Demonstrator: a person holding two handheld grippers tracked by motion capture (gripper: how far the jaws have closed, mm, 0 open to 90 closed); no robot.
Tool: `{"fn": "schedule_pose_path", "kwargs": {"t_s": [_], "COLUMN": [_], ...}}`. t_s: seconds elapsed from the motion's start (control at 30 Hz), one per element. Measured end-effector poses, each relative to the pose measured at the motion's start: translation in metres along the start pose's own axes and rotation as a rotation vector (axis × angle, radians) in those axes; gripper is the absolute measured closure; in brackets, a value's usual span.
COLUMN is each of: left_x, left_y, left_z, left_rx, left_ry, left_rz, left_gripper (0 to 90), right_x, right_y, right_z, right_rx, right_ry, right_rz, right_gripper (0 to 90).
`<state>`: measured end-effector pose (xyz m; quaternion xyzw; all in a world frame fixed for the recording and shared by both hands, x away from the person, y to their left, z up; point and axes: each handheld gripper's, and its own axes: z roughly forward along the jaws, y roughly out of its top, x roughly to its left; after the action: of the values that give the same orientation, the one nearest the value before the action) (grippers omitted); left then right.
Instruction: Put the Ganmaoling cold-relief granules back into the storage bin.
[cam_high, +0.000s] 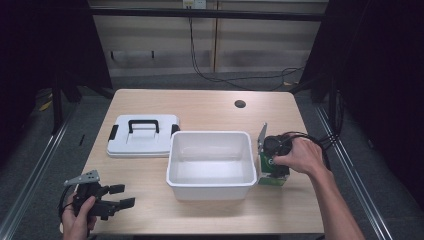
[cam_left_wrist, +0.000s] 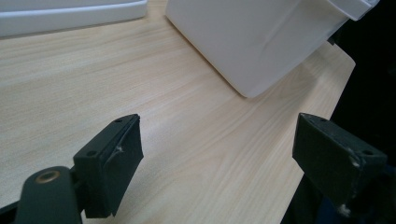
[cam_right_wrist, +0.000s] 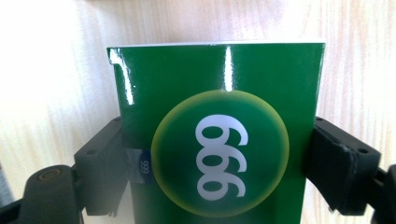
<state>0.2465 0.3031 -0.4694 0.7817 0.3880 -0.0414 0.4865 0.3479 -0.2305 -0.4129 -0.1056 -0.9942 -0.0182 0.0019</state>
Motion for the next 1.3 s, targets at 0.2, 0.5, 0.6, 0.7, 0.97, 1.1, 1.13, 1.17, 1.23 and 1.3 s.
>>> {"fn": "schedule_pose_path", "kwargs": {"t_s": [0.2, 0.5, 0.6, 0.7, 0.97, 1.1, 1.13, 1.17, 1.23, 1.3], "left_x": [0.000, 0.000, 0.000, 0.000, 0.000, 0.000, 0.000, 0.000, 0.000, 0.000], "left_y": [0.000, 0.000, 0.000, 0.000, 0.000, 0.000, 0.000, 0.000, 0.000, 0.000], "left_z": [0.000, 0.000, -0.001, -0.001, -0.001, 0.000, 0.000, 0.000, 0.000, 0.000], "left_rx": [0.002, 0.002, 0.001, 0.001, 0.001, -0.001, 0.001, 0.001, -0.001, 0.001], "left_ry": [0.001, 0.001, 0.003, 0.002, 0.001, 0.001, 0.001, 0.000, 0.001, 0.002], "left_rz": [0.003, 0.003, 0.004, 0.004, 0.003, 0.000, 0.000, 0.000, 0.003, 0.001], "left_gripper": [16.0, 16.0, 16.0, 16.0, 16.0, 16.0, 16.0, 16.0, 16.0, 16.0], "right_x": [0.001, 0.000, 0.002, 0.003, 0.005, 0.006, 0.005, 0.005, 0.005, 0.005], "right_y": [-0.002, -0.006, -0.008, -0.009, -0.012, -0.014, -0.015, -0.015, -0.016, -0.016], "right_z": [-0.007, -0.013, -0.017, -0.019, -0.032, -0.038, -0.038, -0.040, -0.044, -0.046], "right_rx": [-0.011, -0.037, -0.029, -0.034, -0.038, -0.043, -0.040, -0.028, -0.037, -0.034], "right_ry": [0.011, 0.017, 0.019, 0.016, 0.002, 0.000, -0.001, -0.002, -0.008, -0.006], "right_rz": [0.021, 0.040, 0.060, 0.054, 0.055, 0.055, 0.044, 0.050, 0.049, 0.055], "right_gripper": [16.4, 16.3, 16.4, 16.4, 16.4, 16.4, 16.3, 16.4, 16.4, 16.4]}}
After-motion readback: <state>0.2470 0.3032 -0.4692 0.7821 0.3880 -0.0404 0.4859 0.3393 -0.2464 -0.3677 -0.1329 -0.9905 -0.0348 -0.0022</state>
